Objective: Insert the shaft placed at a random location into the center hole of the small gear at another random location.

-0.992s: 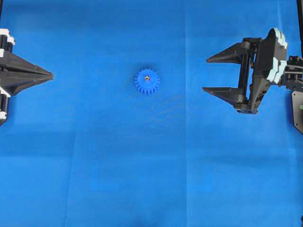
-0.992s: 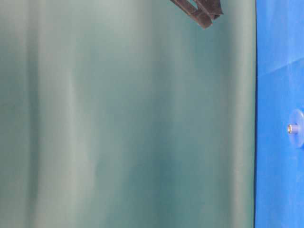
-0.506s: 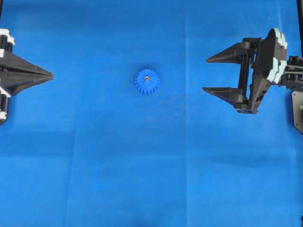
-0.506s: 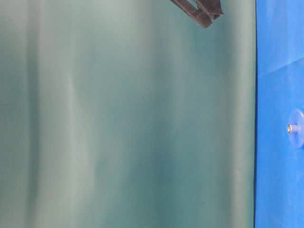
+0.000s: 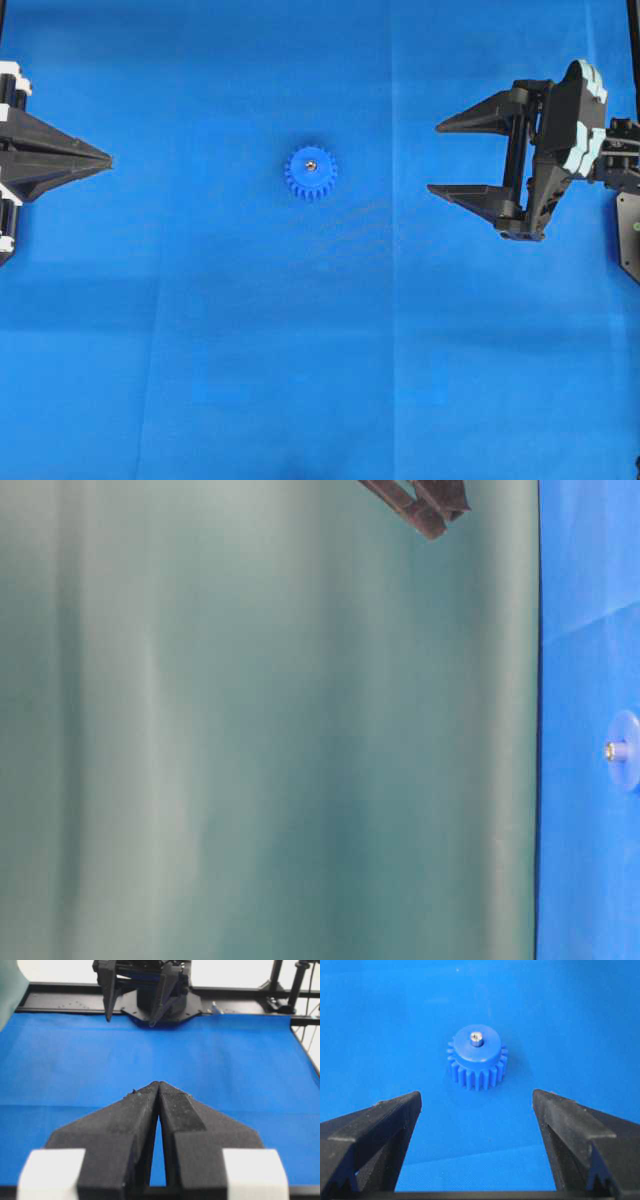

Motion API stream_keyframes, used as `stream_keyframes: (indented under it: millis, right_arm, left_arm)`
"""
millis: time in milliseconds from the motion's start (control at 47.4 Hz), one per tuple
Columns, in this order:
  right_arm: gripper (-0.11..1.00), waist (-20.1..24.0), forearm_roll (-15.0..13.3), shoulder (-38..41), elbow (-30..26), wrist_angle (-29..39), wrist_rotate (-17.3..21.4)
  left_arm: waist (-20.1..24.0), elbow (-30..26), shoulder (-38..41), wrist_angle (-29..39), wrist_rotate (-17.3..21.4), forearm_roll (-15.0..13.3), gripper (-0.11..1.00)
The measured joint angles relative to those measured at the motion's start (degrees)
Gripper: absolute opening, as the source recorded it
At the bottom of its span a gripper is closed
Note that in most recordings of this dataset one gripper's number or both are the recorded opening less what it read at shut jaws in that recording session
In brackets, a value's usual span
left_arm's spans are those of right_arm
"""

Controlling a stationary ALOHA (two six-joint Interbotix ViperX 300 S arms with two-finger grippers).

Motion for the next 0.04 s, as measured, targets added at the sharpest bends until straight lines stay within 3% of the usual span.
stream_keyframes:
  millis: [42]
  right_arm:
    - [0.8,0.0,-0.1,0.0,0.0,0.0,0.0]
  left_arm:
    - [0.1,0.0,0.0,0.0,0.0,0.0,0.0]
